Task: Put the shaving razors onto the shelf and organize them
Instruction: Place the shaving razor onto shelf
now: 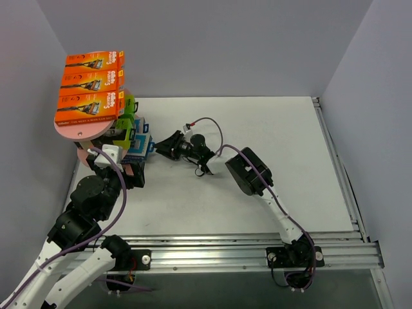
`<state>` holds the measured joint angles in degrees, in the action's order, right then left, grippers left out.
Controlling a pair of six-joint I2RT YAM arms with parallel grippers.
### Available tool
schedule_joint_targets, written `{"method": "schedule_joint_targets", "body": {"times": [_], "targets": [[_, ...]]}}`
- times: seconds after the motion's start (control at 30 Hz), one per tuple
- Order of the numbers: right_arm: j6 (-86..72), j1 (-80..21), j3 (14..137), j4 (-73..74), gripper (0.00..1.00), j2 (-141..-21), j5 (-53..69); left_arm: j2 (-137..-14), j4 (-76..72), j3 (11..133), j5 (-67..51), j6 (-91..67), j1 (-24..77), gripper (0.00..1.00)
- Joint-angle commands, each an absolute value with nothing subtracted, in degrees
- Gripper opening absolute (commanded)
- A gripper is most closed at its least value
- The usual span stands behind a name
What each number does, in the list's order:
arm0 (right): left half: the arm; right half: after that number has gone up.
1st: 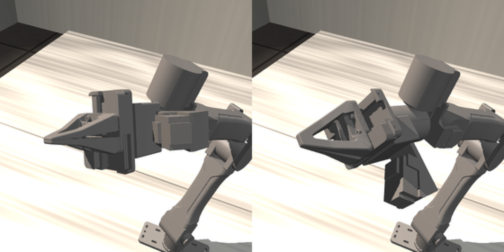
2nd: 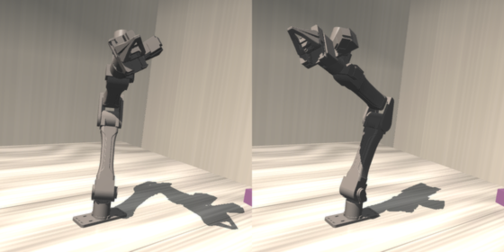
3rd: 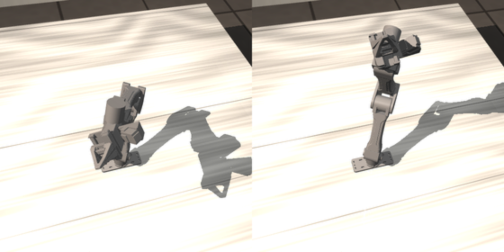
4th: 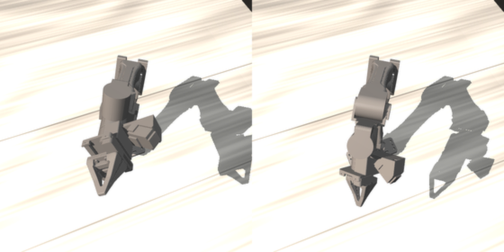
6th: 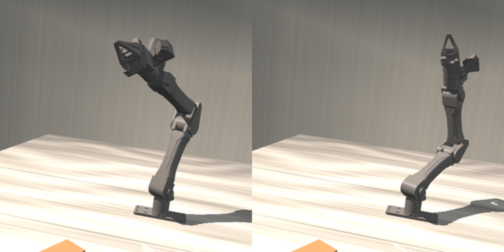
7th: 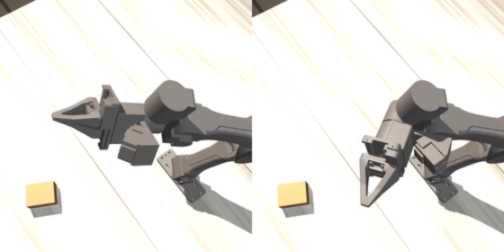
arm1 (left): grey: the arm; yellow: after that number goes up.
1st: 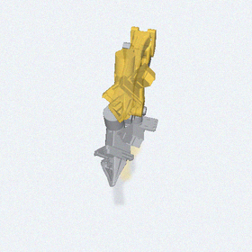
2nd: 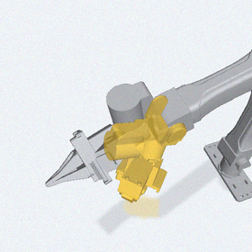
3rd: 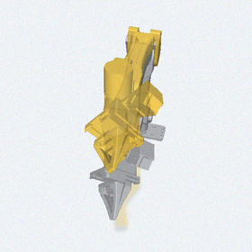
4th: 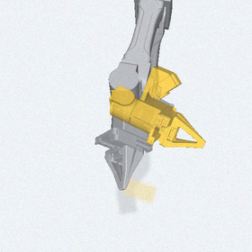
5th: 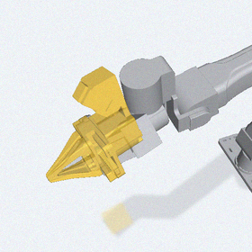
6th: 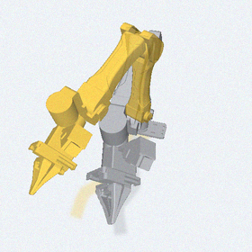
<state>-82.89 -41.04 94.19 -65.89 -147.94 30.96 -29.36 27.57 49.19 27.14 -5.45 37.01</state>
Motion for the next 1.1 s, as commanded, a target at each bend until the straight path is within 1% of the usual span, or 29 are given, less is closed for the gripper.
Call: {"method": "schedule_joint_targets", "body": {"times": [0.0, 0.5, 1.07], "targets": [[-82.5, -40.3, 94.1, -70.8, 0.37, -142.5, 32.4, -29.9, 25.1, 49.8, 27.5, -5.2, 36.8, 0.96], [-79.9, -41.6, 103.0, -62.7, 0.38, -145.5, 33.1, -30.1, 25.2, 49.8, 27.2, -5.3, 36.7, 0.96], [-79.6, -42.6, 110.6, -58.8, 0.38, -150.5, 32.9, -29.0, 25.2, 49.8, 26.9, -5.5, 36.7, 0.96]]}}
